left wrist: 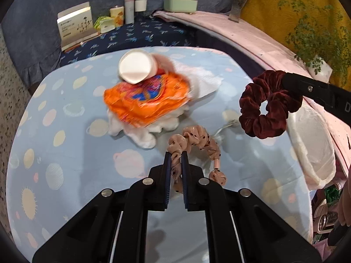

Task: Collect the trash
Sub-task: 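Carry both scrunchies over the bin and open both tools to drop them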

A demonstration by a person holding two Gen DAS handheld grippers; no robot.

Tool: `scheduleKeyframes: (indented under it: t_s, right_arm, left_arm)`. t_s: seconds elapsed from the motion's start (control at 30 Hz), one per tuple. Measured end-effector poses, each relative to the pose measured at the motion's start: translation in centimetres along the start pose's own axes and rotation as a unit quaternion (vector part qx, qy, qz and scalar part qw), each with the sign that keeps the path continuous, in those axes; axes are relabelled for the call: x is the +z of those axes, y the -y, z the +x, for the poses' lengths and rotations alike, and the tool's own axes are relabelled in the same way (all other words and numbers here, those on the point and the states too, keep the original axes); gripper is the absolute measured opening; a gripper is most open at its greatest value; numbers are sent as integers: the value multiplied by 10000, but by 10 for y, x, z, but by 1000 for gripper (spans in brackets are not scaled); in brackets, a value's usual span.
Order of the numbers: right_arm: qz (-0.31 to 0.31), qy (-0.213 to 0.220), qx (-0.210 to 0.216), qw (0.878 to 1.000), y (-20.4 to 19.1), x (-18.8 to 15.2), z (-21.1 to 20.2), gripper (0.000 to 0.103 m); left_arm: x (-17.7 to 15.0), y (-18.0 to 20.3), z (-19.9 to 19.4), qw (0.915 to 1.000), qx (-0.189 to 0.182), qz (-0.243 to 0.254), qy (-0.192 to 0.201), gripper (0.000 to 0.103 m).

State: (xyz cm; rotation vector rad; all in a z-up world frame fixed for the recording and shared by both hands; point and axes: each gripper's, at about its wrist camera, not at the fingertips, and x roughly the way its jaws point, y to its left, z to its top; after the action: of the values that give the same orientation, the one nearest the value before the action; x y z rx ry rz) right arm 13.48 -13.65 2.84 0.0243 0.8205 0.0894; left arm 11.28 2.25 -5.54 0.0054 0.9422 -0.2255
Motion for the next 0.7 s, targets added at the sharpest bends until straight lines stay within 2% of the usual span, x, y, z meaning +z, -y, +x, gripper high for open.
scheduleKeyframes:
  t_s: [0.37,0.7]
  right_arm:
    - [205,447,-387,9980,41,12,-59,9]
    - [272,354,-1033,9936,97,-11,-97,9]
  left_arm:
    - [19,62,-36,9977,-300,460,394,9]
    - [24,122,-47,9933,-648,822,499,9]
